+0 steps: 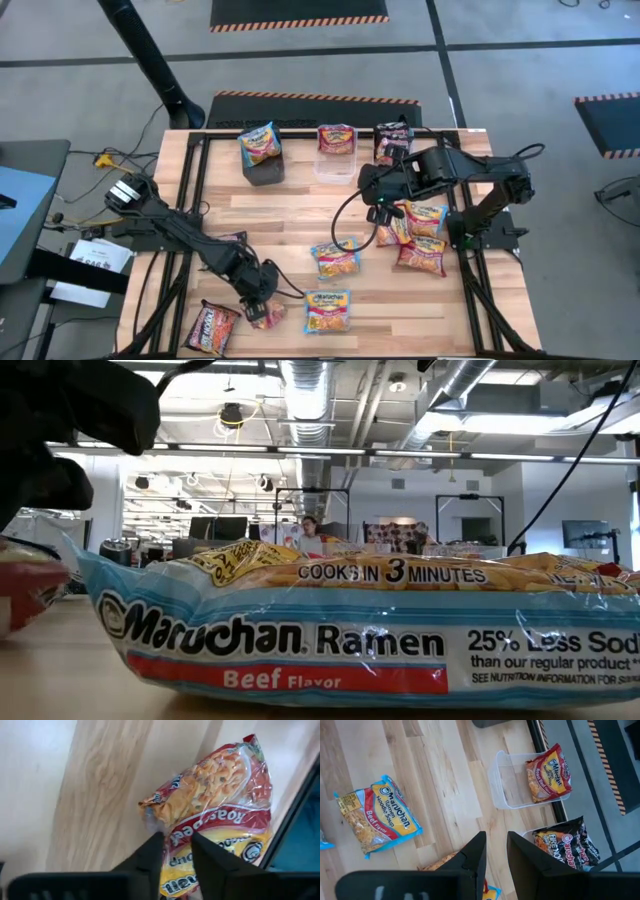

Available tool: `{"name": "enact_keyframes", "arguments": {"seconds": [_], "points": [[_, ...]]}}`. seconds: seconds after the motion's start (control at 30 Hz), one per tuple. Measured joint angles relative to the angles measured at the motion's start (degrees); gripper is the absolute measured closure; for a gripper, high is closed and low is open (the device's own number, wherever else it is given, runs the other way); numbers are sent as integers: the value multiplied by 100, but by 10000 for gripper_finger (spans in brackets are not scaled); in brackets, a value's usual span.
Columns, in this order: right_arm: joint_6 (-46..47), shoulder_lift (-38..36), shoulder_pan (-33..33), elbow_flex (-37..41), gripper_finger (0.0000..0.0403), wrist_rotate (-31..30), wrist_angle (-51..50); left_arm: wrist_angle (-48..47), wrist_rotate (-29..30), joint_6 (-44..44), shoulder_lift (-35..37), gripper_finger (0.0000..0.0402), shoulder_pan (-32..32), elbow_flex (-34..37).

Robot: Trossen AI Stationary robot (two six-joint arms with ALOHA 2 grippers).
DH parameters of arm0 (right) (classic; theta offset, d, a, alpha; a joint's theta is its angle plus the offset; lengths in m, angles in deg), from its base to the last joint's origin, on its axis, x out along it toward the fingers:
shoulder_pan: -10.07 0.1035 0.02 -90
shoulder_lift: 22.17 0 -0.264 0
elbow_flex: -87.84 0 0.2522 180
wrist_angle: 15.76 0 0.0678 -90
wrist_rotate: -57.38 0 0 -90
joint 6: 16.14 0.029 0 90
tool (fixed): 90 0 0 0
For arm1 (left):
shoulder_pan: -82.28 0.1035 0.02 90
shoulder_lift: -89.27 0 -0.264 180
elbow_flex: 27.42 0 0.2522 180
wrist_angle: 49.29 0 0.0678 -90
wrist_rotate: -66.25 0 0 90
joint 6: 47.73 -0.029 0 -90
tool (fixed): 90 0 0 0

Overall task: Sort Maruchan noodles
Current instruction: Put the red noodle pack into the left transparent bin

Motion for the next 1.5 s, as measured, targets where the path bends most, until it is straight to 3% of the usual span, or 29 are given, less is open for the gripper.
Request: {"name": "enact_keyframes", "arguments": {"seconds": [0.13,0.27,0.53,0.77,0.93,1.13,1.5], "points": [[82,0,0,0,301,-2,2,74,58,-99,0,384,0,0],[103,0,0,0,301,-2,4,68,140,-277,0,399,12,0],[102,0,-15,0,301,-58,29,-85,154,-1106,124,401,364,2],[76,0,-35,0,301,-597,302,-344,139,-1718,464,401,769,2],[-51,0,-177,0,301,-609,361,-483,24,-2148,651,401,1040,2],[-66,0,-419,0,301,-610,350,-864,11,-3055,697,401,1511,2],[-65,0,-808,0,301,-608,348,-605,175,-4937,606,401,2503,0]]}}
